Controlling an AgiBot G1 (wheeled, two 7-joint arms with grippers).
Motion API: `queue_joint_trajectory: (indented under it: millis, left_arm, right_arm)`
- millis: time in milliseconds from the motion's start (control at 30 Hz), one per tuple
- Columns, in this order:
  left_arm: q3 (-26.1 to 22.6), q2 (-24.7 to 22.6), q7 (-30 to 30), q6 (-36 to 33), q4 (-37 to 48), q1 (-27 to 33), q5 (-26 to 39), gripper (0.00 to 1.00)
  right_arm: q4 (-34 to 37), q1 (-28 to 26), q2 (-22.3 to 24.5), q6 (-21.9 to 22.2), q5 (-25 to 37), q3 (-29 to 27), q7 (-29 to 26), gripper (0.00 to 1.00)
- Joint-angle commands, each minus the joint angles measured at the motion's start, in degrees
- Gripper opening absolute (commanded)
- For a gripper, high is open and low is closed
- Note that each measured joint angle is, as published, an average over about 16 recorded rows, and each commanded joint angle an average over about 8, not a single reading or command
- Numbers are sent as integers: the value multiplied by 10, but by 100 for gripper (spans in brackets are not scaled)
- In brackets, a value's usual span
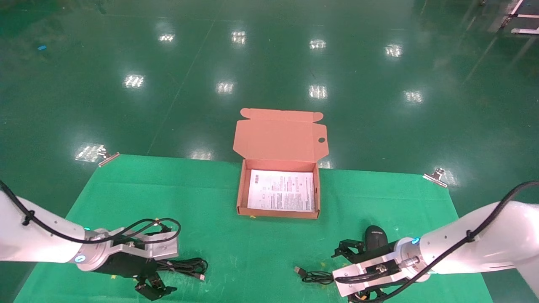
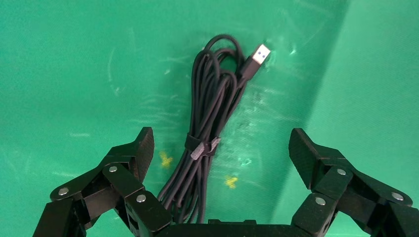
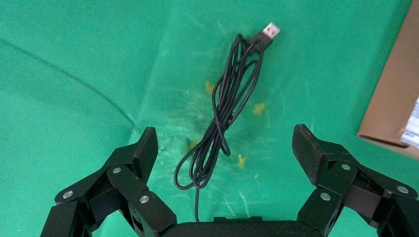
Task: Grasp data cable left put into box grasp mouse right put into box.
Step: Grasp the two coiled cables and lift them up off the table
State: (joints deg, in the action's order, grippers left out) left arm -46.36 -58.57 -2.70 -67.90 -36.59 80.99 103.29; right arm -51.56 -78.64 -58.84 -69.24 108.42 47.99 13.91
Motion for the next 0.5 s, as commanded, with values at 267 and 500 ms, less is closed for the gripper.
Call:
queue_joint_trajectory:
  millis: [267, 500]
  left_arm:
    - [-4, -29, 43, 34, 72, 7, 10, 6]
    - [-4, -32, 47, 40, 81, 8, 12, 0]
  right_arm:
    - [65, -2, -21, 27, 10, 3, 25, 40]
    - [74, -2, -24, 33, 10, 3, 26, 0]
